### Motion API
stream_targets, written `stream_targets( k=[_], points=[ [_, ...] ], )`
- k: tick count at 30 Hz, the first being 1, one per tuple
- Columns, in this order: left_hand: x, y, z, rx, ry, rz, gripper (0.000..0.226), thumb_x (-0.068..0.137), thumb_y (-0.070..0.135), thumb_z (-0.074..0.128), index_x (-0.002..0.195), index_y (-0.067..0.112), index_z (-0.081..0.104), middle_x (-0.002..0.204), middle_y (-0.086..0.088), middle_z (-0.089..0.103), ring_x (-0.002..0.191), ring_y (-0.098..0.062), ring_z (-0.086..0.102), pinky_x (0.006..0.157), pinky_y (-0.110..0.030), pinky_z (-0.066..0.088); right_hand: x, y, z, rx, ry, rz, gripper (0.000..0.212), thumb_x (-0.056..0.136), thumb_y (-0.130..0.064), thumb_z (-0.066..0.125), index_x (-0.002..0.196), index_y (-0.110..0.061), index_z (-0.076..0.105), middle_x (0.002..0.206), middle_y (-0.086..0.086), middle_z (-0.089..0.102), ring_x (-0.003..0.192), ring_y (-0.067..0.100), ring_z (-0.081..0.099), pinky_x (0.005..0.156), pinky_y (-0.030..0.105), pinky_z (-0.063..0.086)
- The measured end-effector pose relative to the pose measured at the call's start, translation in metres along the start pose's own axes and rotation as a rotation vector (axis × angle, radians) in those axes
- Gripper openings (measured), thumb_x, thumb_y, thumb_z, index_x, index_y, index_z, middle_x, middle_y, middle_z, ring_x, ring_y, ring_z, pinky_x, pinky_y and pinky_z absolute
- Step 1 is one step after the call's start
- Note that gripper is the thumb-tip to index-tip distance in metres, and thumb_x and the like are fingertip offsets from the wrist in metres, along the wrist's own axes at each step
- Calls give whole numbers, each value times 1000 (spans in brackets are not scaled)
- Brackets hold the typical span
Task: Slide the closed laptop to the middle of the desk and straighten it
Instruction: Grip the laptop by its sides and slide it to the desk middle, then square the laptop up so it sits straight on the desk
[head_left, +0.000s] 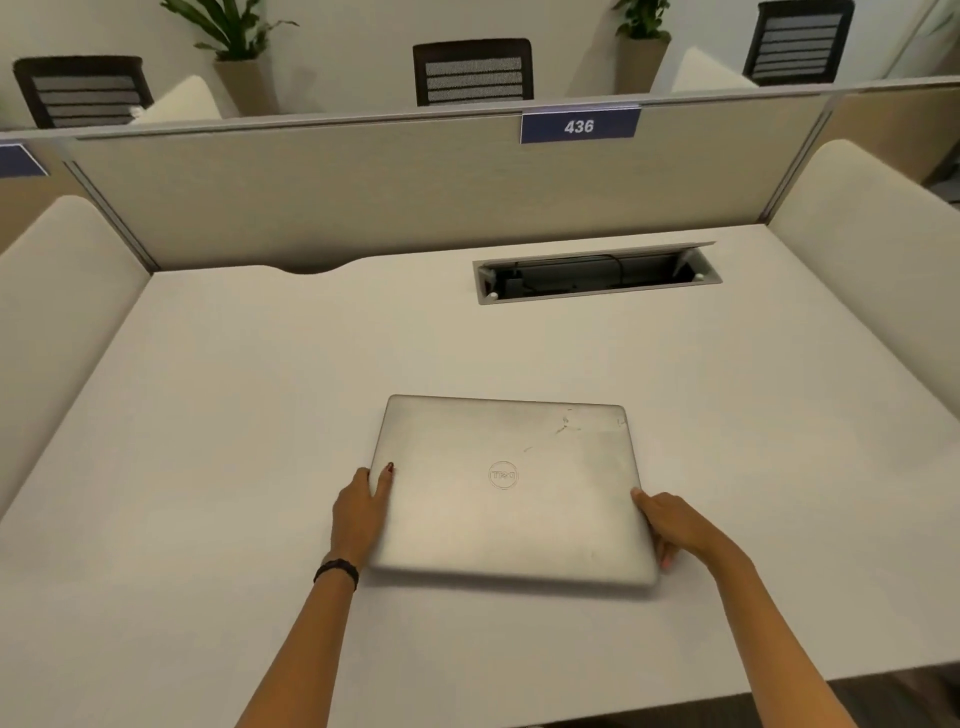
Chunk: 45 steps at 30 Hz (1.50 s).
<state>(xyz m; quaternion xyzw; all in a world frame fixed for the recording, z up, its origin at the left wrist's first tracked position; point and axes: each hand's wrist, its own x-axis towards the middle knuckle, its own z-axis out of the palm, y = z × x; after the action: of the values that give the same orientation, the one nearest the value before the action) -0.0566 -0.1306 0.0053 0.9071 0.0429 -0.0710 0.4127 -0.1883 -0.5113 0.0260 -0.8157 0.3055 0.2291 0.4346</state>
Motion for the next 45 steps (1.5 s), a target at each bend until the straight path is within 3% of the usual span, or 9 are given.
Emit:
stream_targets(
  k=[8,12,16,22,27,32,35,39,45],
  points=[
    [12,23,-3,376,-77,-11,54,101,40,27,87,-3,57,78,-12,56,73,-29,53,66,-33,41,6,-2,-3,-122,-35,-62,69,97,-49,22,57,-2,55,35,8,60,33,23,59,37,21,47],
    [16,29,-5,654,-93,40,54,103,35,23,66,7,51,64,-6,54,67,-26,53,69,-37,50,6,0,-5,-126,-45,-89,70,97,-49,22,55,-2,54,34,6,60,34,21,60,38,22,49],
    [20,33,-5,876,-199,42,44,104,26,21,113,3,59,99,-15,69,82,-26,61,74,-33,49,5,1,-6,-158,-59,-121,71,98,-46,21,52,-3,54,34,5,59,33,19,59,40,23,51],
    [33,35,-9,759,-307,-77,70,100,48,16,102,-3,63,104,-17,67,98,-31,62,83,-34,45,2,8,-3,-127,-29,-198,66,99,-41,26,48,-6,50,37,5,61,33,20,57,43,26,54],
    [25,43,-8,912,-309,-47,67,99,51,16,65,8,54,61,0,48,62,-17,50,56,-25,37,7,3,-10,-129,-98,-191,70,97,-46,24,51,-2,53,38,7,62,33,21,58,46,29,56],
    [14,32,-6,878,-245,-38,63,99,49,19,103,0,60,101,-14,69,92,-30,64,76,-33,46,18,-1,-17,-223,-116,-194,80,93,-56,20,48,-2,57,40,11,63,33,21,60,46,25,54],
    [-1,27,-2,872,-141,-16,54,99,47,23,102,2,52,90,-13,68,85,-32,65,65,-32,41,22,-1,-15,-307,25,-254,76,92,-57,20,42,-8,52,40,8,62,32,16,55,52,26,52],
    [-19,19,2,819,-47,29,36,100,44,26,87,11,33,54,2,41,72,-31,66,55,-31,38,19,0,5,-336,461,-341,60,98,-34,34,42,-14,30,38,-1,40,38,16,38,45,28,36],
    [-23,13,-1,811,-35,72,34,100,43,23,88,12,30,52,5,38,65,-26,62,45,-28,29,14,14,21,-192,672,-411,55,94,-17,48,47,-19,20,39,-2,28,40,17,27,44,26,22]
  ],
)
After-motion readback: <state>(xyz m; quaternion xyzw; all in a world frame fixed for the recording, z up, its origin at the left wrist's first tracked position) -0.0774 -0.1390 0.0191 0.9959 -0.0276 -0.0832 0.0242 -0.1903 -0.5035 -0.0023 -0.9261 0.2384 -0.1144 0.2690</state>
